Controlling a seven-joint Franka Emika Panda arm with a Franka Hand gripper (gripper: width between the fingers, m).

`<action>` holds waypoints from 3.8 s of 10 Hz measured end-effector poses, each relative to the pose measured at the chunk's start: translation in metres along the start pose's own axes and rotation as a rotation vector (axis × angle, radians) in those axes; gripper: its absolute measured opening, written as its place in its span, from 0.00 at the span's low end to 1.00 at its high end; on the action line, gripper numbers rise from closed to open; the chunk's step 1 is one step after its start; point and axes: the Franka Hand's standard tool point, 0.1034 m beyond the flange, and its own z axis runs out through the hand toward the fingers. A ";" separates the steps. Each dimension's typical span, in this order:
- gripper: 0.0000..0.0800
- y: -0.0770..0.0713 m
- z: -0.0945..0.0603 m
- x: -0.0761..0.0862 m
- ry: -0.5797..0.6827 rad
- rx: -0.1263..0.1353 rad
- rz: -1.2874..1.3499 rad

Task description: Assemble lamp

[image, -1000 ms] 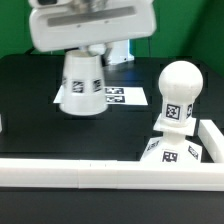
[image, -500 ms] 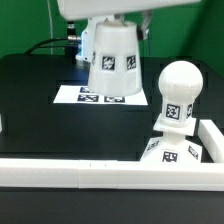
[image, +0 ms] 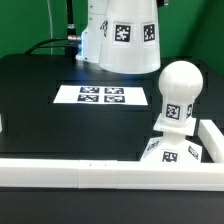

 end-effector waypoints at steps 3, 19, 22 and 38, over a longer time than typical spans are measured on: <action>0.06 0.000 0.001 0.000 -0.001 0.000 0.000; 0.06 -0.063 0.028 0.017 -0.039 0.001 0.037; 0.06 -0.059 0.044 0.026 -0.011 -0.007 0.017; 0.81 -0.041 0.054 0.028 -0.005 -0.029 -0.032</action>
Offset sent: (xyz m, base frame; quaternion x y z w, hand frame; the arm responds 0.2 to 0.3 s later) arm 0.0000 0.0000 0.0000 0.0000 0.0000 0.0000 1.0000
